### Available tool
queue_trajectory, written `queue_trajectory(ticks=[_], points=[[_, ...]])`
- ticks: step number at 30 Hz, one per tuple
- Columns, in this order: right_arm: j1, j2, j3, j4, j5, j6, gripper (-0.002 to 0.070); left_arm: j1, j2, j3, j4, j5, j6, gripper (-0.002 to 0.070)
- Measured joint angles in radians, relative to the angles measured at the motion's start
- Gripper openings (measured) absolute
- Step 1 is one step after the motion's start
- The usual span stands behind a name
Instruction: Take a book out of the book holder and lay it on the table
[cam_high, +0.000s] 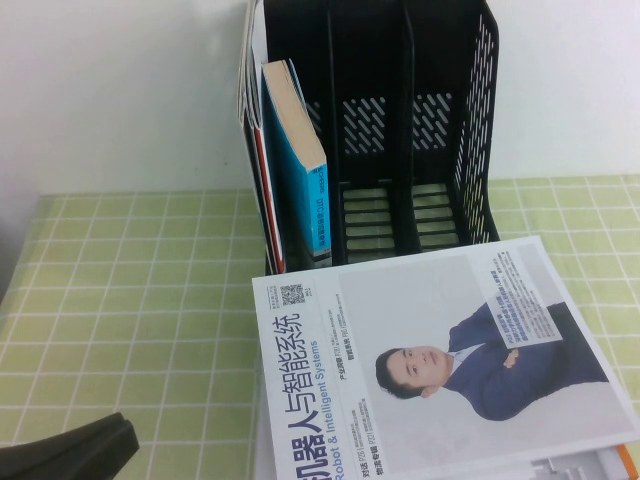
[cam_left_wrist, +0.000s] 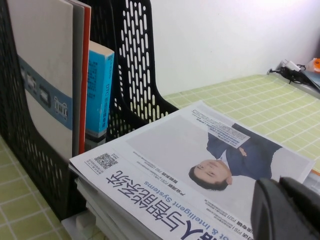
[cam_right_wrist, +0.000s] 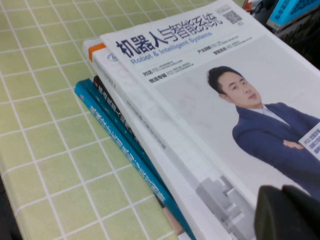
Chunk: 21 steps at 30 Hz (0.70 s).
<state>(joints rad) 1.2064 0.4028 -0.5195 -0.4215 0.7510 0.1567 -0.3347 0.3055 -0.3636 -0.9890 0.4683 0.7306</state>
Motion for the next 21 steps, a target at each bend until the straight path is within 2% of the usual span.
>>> queue_trajectory(ticks=[6,9,11,15,17,19,21], points=[[0.0,0.0,0.016,0.005,0.004,0.0,-0.0001,0.0,-0.006,0.006,0.0,0.002,0.0,-0.0003],[0.0,0.0,0.019,0.005,0.004,0.0,-0.0001,0.0,-0.041,0.028,0.098,-0.008,-0.057,-0.0003],[0.0,0.0,0.019,0.006,0.004,0.0,-0.0001,0.002,-0.065,0.055,0.231,-0.041,-0.21,-0.0003],[0.0,0.0,0.019,0.006,0.004,0.0,-0.0001,0.036,-0.101,0.139,0.607,-0.14,-0.628,-0.0003],[0.0,0.0,0.019,0.006,0.004,0.0,-0.0001,0.061,-0.122,0.178,0.76,-0.146,-0.784,-0.0003],[0.0,0.0,0.019,0.006,0.004,0.0,-0.0001,0.083,-0.153,0.222,0.843,-0.146,-0.881,-0.0003],[0.0,0.0,0.019,0.006,0.004,0.0,-0.0001,0.11,-0.199,0.274,0.886,-0.146,-0.917,-0.0003]])
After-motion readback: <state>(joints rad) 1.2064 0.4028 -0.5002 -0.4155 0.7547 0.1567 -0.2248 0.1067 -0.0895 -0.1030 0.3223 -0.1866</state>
